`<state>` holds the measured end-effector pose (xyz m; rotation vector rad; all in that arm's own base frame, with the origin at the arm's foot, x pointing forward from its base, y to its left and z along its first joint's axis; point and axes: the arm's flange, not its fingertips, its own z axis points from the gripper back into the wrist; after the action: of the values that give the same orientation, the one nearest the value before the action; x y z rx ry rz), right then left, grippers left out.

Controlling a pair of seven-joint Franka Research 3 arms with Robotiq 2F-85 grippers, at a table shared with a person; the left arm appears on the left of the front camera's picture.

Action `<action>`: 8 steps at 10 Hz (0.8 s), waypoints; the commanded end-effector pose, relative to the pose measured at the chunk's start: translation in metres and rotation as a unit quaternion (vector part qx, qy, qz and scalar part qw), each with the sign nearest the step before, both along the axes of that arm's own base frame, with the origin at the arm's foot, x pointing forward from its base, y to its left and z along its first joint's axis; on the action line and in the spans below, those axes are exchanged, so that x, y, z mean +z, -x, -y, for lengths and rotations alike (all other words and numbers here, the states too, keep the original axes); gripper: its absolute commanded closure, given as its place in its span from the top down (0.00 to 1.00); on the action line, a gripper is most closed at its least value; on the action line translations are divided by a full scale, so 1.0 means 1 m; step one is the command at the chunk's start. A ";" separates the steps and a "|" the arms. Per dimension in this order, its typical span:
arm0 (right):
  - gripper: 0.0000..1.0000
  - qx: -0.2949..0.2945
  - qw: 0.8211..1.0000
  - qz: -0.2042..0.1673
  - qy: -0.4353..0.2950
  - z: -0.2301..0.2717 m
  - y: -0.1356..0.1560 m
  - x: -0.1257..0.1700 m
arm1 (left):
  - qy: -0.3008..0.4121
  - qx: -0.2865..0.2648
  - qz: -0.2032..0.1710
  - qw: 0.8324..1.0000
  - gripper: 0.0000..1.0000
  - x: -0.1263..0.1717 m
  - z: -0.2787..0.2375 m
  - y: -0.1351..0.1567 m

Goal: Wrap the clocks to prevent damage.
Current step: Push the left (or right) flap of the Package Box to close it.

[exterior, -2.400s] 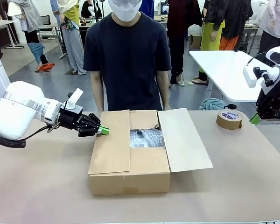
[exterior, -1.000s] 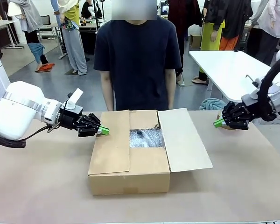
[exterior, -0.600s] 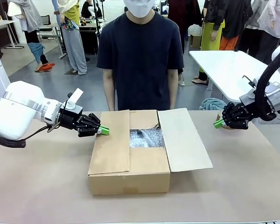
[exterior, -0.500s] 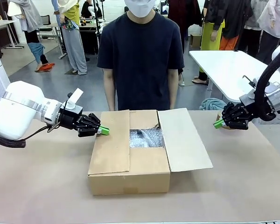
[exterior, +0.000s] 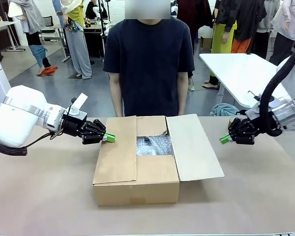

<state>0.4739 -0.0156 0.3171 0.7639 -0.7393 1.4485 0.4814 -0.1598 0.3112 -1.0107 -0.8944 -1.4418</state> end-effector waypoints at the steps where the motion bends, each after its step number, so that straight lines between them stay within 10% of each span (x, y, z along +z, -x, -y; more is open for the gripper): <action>1: 0.01 -0.027 0.999 -0.023 -0.041 -0.010 -0.022 -0.013 | -0.001 0.001 -0.002 1.000 0.00 -0.002 0.000 0.001; 8: 0.01 0.006 0.977 -0.067 -0.202 -0.037 -0.030 -0.024 | -0.001 0.001 -0.002 1.000 0.00 -0.002 0.000 0.001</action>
<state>0.4967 0.0210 0.2972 1.1335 -0.9099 1.2775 0.4814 -0.1598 0.3113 -1.0106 -0.8945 -1.4418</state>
